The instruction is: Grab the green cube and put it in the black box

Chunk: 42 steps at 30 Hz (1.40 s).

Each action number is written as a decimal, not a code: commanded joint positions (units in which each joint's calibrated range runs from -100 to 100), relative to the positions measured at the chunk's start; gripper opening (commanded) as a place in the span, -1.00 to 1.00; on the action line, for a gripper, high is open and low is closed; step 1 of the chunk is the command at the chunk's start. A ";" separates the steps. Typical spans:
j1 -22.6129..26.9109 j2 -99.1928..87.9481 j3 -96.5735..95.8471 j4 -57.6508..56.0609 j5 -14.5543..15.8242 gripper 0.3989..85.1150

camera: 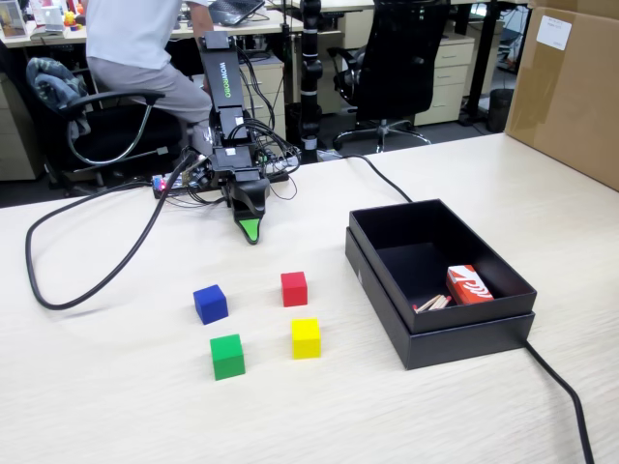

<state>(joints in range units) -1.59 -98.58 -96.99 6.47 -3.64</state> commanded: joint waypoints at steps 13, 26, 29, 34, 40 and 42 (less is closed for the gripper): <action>0.00 0.18 -0.84 -1.50 0.05 0.14; 1.07 0.18 -0.38 -1.50 0.78 0.14; 0.59 -0.05 4.97 -10.31 1.03 0.12; 0.34 -0.16 22.46 -32.51 2.54 0.12; 0.00 6.61 54.20 -59.64 3.32 0.12; -0.73 13.38 65.71 -67.33 3.13 0.11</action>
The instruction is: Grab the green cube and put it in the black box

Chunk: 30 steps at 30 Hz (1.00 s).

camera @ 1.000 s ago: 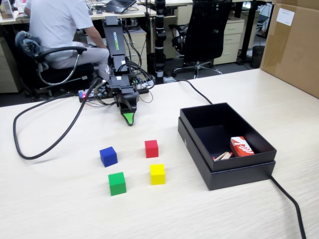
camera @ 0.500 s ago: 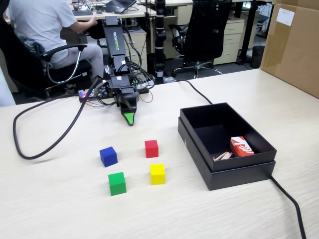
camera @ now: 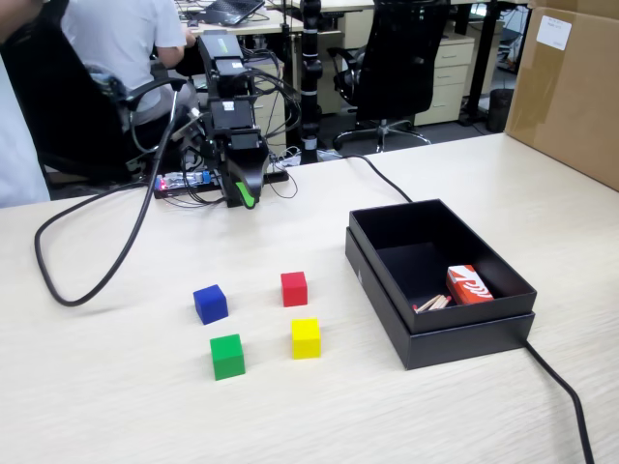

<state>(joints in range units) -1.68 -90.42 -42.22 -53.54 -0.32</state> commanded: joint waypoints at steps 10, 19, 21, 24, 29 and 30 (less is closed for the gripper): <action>-4.74 30.47 40.40 -14.32 -4.64 0.11; -7.86 52.04 51.74 -14.32 -8.35 0.11; -7.96 57.66 55.09 -14.32 -8.50 0.11; -7.81 68.10 64.88 -14.32 -8.45 0.11; -7.57 76.59 72.50 -14.32 -8.69 0.11; -7.62 77.86 73.59 -14.32 -8.74 0.11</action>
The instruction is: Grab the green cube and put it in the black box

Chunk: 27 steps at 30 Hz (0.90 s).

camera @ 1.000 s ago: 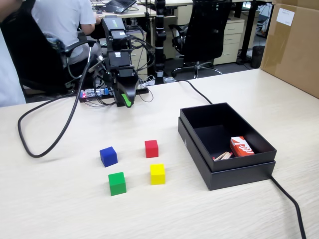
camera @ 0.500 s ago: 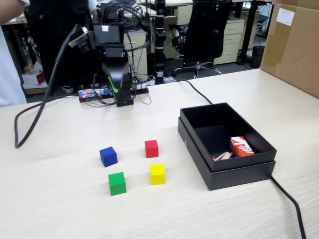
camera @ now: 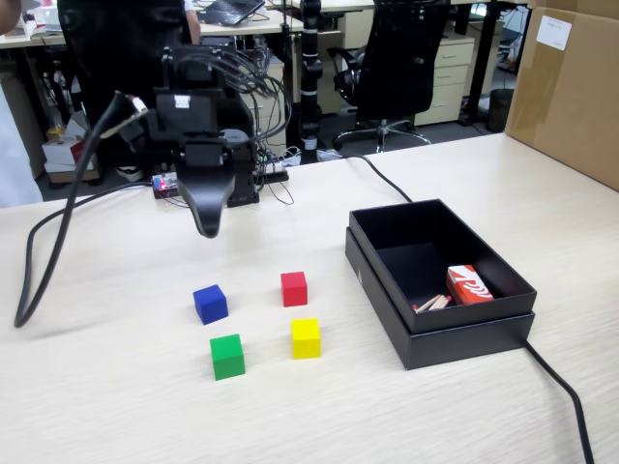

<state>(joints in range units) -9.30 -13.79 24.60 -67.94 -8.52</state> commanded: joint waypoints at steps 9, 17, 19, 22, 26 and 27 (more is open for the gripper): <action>-0.15 8.80 13.48 0.17 -0.88 0.11; -0.15 17.75 17.29 1.81 -0.88 0.11; -0.10 20.84 18.46 2.85 -0.78 0.11; 0.39 26.92 21.00 4.23 -0.54 0.11; 1.12 34.50 23.54 8.20 0.10 0.11; 1.27 35.42 24.18 8.29 0.29 0.11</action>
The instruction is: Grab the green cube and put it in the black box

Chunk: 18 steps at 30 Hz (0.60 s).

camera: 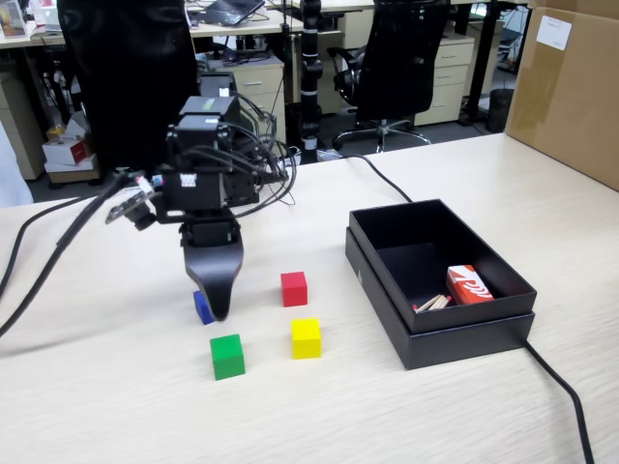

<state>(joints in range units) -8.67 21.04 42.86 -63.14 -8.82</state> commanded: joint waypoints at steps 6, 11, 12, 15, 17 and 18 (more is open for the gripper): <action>1.12 4.84 6.37 4.61 2.93 0.11; 0.93 7.48 6.37 4.61 3.66 0.11; 0.88 7.94 6.37 4.70 3.86 0.11; 0.83 8.97 5.92 5.13 4.15 0.11; 0.78 9.89 5.92 5.56 4.20 0.11; 0.78 10.46 5.92 6.08 4.20 0.11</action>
<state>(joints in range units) -7.84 32.56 45.78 -59.97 -4.57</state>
